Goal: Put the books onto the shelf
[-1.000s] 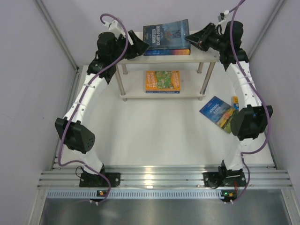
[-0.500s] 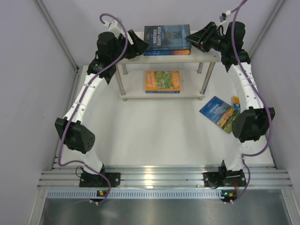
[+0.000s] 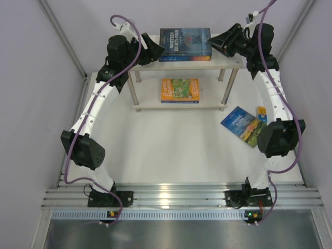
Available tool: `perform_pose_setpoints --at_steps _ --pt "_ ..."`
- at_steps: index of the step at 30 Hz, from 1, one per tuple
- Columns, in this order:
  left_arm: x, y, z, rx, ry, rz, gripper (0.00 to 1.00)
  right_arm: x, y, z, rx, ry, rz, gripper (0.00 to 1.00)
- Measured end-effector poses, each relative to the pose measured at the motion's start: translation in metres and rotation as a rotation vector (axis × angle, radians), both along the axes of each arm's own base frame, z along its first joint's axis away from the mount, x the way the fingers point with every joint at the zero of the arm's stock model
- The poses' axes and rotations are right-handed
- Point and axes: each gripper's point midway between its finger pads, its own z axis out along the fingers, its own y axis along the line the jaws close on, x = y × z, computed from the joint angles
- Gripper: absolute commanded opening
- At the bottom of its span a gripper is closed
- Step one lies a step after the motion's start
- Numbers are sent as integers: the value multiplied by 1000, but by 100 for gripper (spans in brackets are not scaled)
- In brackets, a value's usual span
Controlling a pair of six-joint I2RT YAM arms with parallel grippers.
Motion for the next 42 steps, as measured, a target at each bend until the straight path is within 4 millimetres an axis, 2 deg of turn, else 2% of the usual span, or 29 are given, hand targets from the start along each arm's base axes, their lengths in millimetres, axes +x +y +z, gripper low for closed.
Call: perform_pose_setpoints --at_steps 9,42 --pt "0 1 0 -1 0 -1 73 -4 -1 8 1 -18 -8 37" --pt "1 2 -11 9 19 -3 73 -5 4 10 5 -21 2 33"
